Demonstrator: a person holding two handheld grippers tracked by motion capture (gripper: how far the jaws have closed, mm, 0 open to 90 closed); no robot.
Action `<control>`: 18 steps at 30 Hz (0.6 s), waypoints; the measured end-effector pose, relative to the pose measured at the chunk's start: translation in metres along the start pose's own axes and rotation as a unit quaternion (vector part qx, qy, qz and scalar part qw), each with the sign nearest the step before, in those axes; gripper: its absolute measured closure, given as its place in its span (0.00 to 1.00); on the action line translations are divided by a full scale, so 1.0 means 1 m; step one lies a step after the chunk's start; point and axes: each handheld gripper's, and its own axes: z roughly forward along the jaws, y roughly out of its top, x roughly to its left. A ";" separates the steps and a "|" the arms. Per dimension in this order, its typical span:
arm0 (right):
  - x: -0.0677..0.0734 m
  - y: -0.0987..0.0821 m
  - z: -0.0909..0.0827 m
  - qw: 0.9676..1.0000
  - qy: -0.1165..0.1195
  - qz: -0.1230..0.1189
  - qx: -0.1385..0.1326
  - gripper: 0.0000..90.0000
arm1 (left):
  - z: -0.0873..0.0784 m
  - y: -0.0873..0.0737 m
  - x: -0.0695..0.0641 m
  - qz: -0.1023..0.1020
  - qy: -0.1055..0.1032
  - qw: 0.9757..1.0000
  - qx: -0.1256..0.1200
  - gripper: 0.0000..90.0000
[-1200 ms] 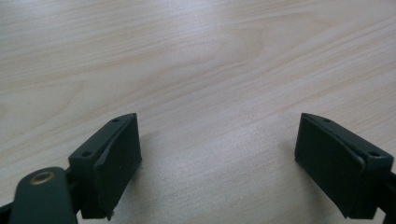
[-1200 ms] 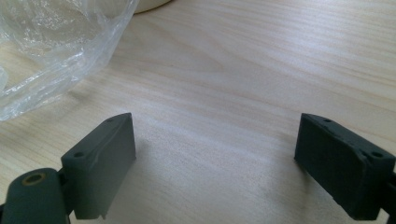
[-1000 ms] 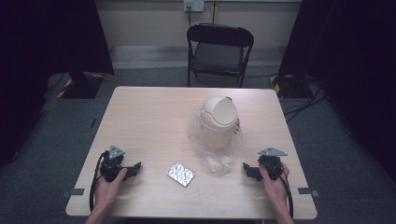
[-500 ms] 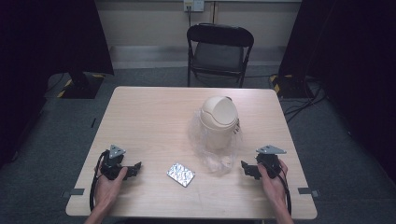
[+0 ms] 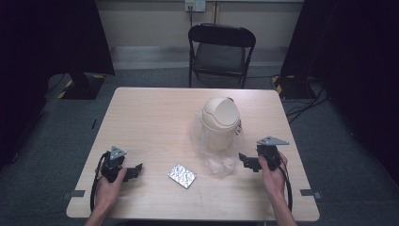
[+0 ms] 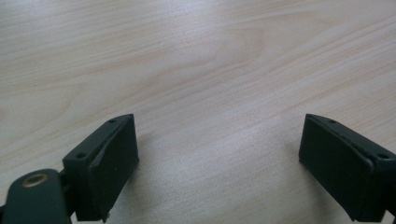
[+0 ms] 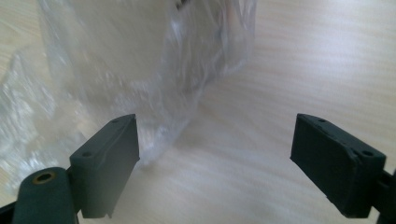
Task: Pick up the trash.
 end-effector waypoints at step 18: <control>0.006 0.083 -0.006 0.999 0.013 -0.017 -0.044 0.17 | 0.000 0.000 0.000 0.003 0.001 1.000 0.000 0.12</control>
